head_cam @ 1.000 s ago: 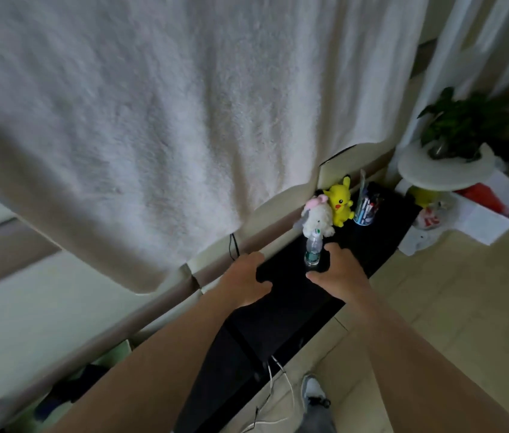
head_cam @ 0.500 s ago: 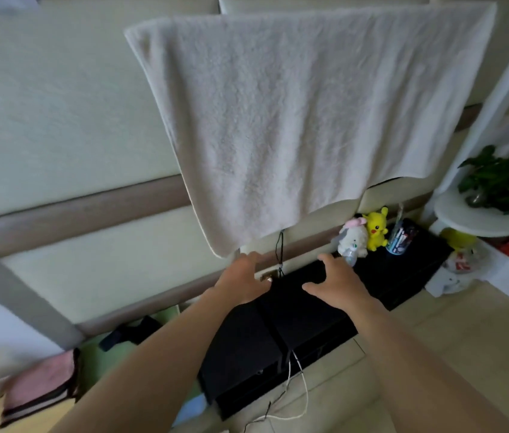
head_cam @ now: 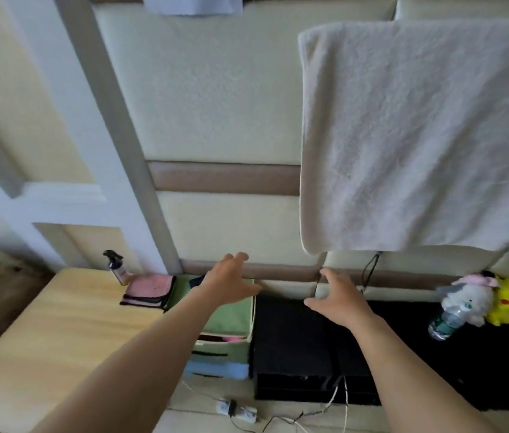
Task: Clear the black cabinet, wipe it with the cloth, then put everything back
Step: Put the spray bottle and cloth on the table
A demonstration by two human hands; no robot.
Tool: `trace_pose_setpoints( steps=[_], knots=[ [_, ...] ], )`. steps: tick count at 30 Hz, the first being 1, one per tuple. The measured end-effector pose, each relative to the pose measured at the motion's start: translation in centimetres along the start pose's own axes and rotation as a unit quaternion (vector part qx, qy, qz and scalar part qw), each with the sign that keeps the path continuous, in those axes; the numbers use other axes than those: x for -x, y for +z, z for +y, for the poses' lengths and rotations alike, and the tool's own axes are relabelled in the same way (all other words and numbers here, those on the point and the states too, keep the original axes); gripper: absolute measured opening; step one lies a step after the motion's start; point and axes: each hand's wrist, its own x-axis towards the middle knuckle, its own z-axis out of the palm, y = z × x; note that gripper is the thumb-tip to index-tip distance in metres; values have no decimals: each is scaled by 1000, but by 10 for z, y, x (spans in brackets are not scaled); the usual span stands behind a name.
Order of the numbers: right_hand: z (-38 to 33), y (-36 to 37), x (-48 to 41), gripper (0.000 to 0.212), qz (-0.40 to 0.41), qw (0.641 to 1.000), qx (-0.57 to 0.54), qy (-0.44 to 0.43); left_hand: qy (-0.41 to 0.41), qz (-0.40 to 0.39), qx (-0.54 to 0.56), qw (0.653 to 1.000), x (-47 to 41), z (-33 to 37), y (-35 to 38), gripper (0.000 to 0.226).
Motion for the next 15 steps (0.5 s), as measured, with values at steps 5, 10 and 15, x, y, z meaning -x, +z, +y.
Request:
trace_pose_setpoints(
  steps=[5,10,15],
  knots=[
    [-43,16,-14,81,-35,997,27,-60,-66,46,7,997,32,-43,-21,83],
    [-91,37,-22,74,-64,991,51,-102,-129,72,6,989,61,-89,-36,75],
    [-142,67,-31,75,-93,985,61,-133,-179,94,46,978,77,-147,-58,83]
  ],
)
